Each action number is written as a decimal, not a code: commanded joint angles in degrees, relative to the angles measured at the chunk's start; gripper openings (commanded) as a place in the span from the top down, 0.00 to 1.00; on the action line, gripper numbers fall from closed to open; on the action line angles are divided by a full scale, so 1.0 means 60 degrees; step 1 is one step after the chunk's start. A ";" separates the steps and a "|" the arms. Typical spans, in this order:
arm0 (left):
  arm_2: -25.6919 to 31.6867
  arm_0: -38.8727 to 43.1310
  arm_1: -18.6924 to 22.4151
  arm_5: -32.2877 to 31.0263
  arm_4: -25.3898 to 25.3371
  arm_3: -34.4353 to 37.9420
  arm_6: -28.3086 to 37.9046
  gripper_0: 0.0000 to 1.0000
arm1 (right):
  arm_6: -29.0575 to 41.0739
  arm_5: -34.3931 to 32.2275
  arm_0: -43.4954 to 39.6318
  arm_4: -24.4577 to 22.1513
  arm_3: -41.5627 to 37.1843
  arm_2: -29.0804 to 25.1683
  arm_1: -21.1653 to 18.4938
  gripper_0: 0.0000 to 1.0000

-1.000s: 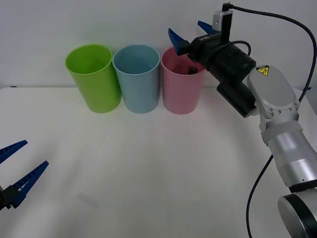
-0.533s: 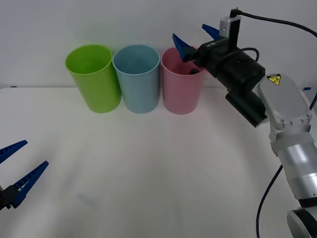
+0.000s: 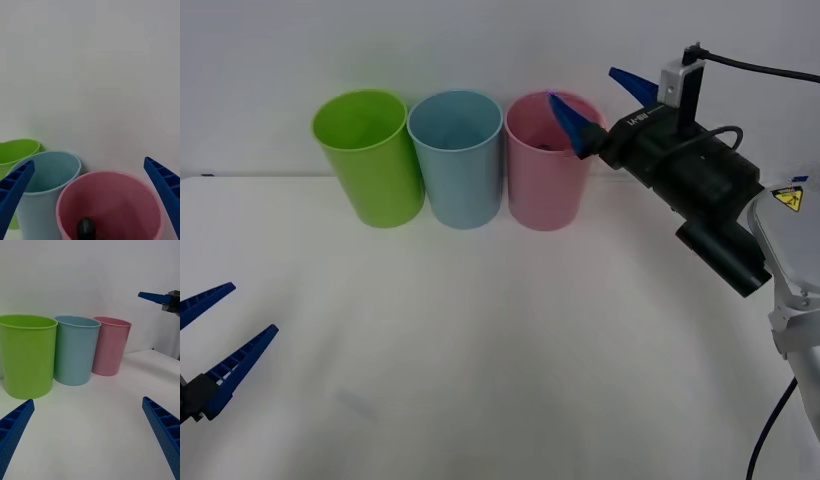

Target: Grasp the object on the table and drop it into the matching bin: aluminum can to the light blue bin, PET bottle to the pink bin.

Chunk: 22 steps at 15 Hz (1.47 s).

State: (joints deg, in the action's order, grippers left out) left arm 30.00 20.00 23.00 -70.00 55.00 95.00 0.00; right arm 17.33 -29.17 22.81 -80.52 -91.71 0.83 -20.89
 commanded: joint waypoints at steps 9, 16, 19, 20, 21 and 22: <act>0.0000 0.0000 0.0000 0.0000 0.0000 0.0000 0.0000 0.00 | -0.0295 -0.0880 -0.3039 0.0559 -0.2264 -0.0592 -0.0694 0.00; 0.0000 0.0000 0.0000 0.0000 0.0000 0.0000 0.0000 0.00 | -0.0807 -0.2360 -0.4328 0.1262 -0.2396 -0.1617 -0.0738 0.00; 0.0000 0.0000 0.0000 0.0000 0.0000 0.0000 0.0000 0.00 | -0.1071 -0.3166 -0.4885 0.1599 -0.2396 -0.2174 -0.0738 0.00; 0.0000 0.0000 0.0000 0.0000 0.0000 0.0000 0.0000 0.00 | -0.1130 -0.3400 -0.5090 0.1702 -0.2396 -0.2335 -0.0738 0.00; 0.0000 0.0000 0.0000 0.0000 0.0000 0.0000 0.0000 0.00 | -0.1218 -0.3678 -0.5295 0.1760 -0.2396 -0.2569 -0.0738 0.00; 0.0000 0.0000 0.0000 0.0000 0.0000 0.0000 0.0000 0.00 | -0.1306 -0.3927 -0.5530 0.1819 -0.2396 -0.2775 -0.0738 0.00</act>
State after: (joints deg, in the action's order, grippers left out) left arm 30.00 20.00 23.00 -70.00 55.00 95.00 0.00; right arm 9.91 -51.60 -9.34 -69.88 -106.10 -14.89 -25.32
